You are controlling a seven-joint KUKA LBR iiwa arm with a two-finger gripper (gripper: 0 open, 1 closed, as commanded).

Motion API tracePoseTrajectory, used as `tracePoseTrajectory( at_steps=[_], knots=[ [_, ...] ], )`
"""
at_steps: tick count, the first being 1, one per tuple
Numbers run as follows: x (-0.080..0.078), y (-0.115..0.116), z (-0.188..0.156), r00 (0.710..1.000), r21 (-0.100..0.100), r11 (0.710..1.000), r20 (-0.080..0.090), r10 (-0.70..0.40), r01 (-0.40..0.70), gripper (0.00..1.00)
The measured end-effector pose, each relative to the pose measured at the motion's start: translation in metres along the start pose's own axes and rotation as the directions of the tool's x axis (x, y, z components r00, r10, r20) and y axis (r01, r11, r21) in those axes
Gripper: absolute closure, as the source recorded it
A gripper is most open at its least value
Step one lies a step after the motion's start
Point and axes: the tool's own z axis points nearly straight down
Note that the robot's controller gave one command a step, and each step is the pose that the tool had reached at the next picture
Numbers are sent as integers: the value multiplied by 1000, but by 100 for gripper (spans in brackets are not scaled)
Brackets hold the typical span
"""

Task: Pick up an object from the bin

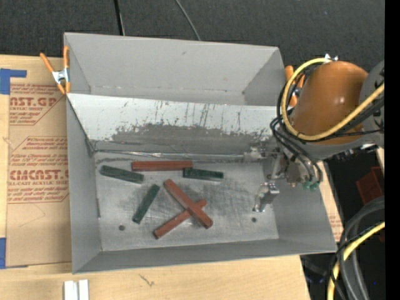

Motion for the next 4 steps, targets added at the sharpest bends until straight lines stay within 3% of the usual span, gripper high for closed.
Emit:
tracePoseTrajectory(
  at_steps=[1,2,3,4],
  knots=[
    [8,-16,10,996,-7,996,-21,-88,88,0],
    [-18,3,43,993,-2,993,0,-117,117,0],
    [5,60,82,998,-5,998,-13,-62,62,0],
    [-22,54,131,995,-4,995,-6,-98,98,0]
  ],
)
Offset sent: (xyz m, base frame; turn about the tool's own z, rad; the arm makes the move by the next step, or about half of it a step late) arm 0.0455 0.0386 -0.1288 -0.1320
